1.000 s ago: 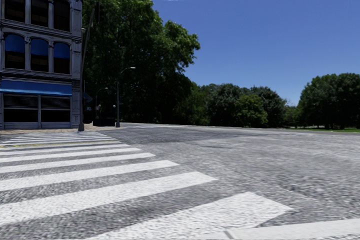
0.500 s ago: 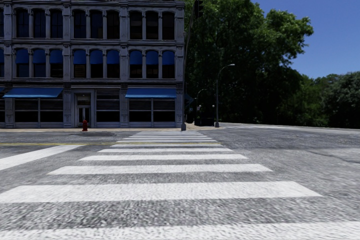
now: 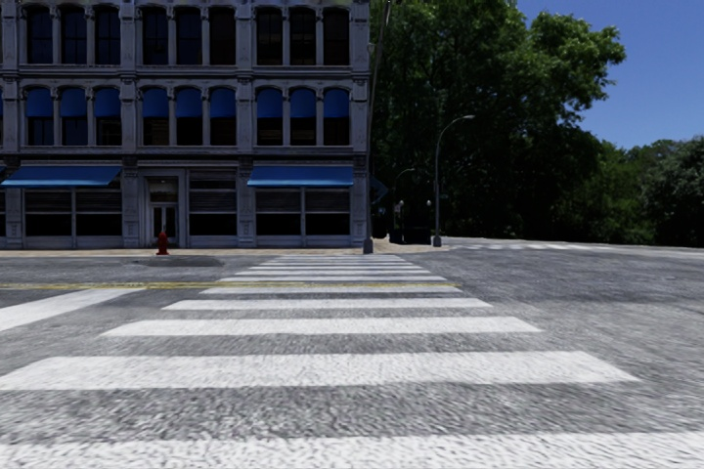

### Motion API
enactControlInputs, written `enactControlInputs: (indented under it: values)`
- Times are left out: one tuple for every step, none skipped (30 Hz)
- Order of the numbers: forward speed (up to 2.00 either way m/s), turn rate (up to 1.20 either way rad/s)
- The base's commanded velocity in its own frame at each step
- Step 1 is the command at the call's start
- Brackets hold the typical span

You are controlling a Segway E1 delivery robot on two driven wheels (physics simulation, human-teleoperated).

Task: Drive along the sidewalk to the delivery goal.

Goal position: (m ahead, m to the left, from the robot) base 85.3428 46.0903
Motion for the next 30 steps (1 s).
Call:
enactControlInputs:
  values:
    - [2.0,-0.84]
    - [2.0,-0.15]
    - [2.0,0.0]
    - [2.0,0.0]
    - [2.0,0.0]
    - [2.0,0.0]
    - [2.0,0.0]
    - [2.0,0.0]
    - [2.0,0.0]
    - [2.0,0.0]
    - [2.0,0.0]
    - [2.0,0.0]
    - [2.0,0.0]
    - [2.0,0.0]
    - [2.0,0.0]
    - [2.0,0.0]
    - [2.0,0.0]
    - [2.0,0.0]
    - [2.0,0.0]
    - [2.0,0.0]
    - [2.0,0.0]
    - [2.0,0.0]
    - [2.0,0.0]
    - [2.0,0.0]
    - [2.0,0.0]
    - [2.0,0.0]
    - [2.0,0.0]
    - [2.0,0.0]
    - [2.0,0.0]
    - [2.0,0.0]
